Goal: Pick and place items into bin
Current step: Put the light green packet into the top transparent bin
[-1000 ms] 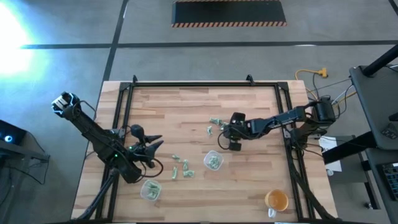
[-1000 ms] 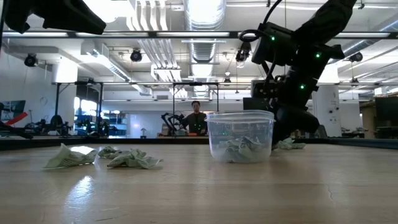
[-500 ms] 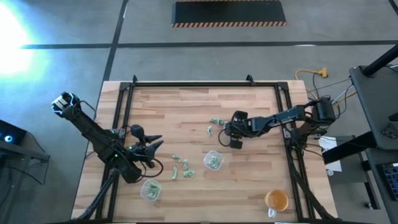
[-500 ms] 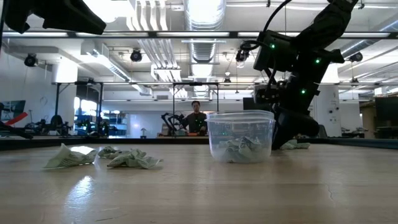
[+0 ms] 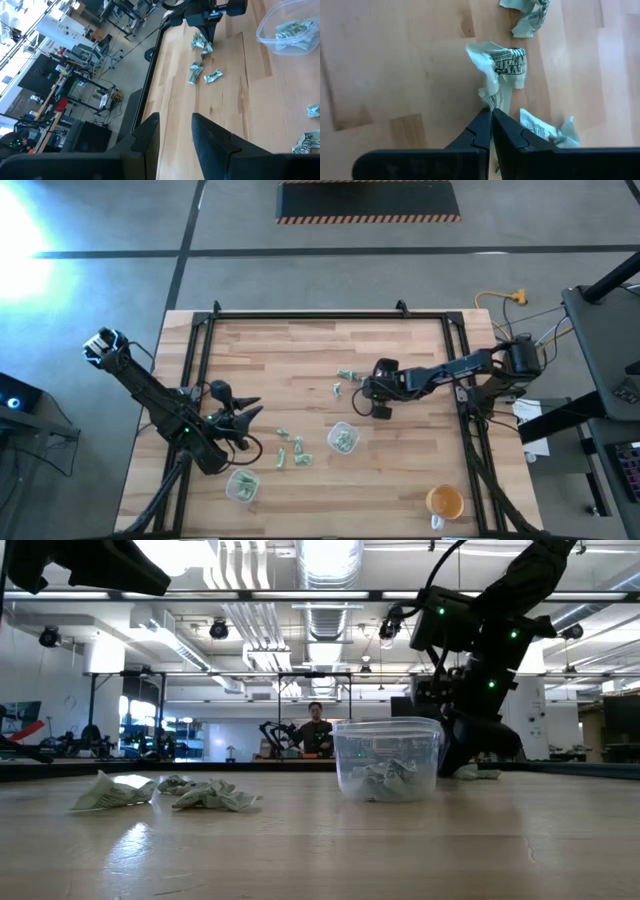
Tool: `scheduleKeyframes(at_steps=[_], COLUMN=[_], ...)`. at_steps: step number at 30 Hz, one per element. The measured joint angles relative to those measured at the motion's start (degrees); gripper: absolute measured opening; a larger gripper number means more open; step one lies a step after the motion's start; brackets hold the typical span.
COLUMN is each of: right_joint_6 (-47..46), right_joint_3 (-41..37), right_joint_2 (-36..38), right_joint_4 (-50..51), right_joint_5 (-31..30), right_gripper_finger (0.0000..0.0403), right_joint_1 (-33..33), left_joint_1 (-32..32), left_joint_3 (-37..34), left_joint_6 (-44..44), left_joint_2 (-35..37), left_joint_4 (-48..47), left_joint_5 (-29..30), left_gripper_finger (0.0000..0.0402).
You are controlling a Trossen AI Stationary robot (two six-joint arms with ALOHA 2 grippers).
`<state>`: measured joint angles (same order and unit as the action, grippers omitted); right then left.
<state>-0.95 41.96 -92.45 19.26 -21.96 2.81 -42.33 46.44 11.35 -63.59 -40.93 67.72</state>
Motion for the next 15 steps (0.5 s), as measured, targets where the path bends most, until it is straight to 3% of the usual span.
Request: scheduleKeyframes(at_steps=[15], right_joint_6=[-2.1], right_joint_3=[0.7], right_joint_2=[13.0], right_joint_4=[0.9], right_joint_5=[1.5], right_gripper_finger=[0.0008], right_joint_1=[-10.1], left_joint_1=[0.0], left_joint_3=[0.0], left_joint_6=[0.0], left_joint_2=[0.0], left_joint_4=[0.0], left_joint_5=[0.0], left_gripper_finger=[0.0096])
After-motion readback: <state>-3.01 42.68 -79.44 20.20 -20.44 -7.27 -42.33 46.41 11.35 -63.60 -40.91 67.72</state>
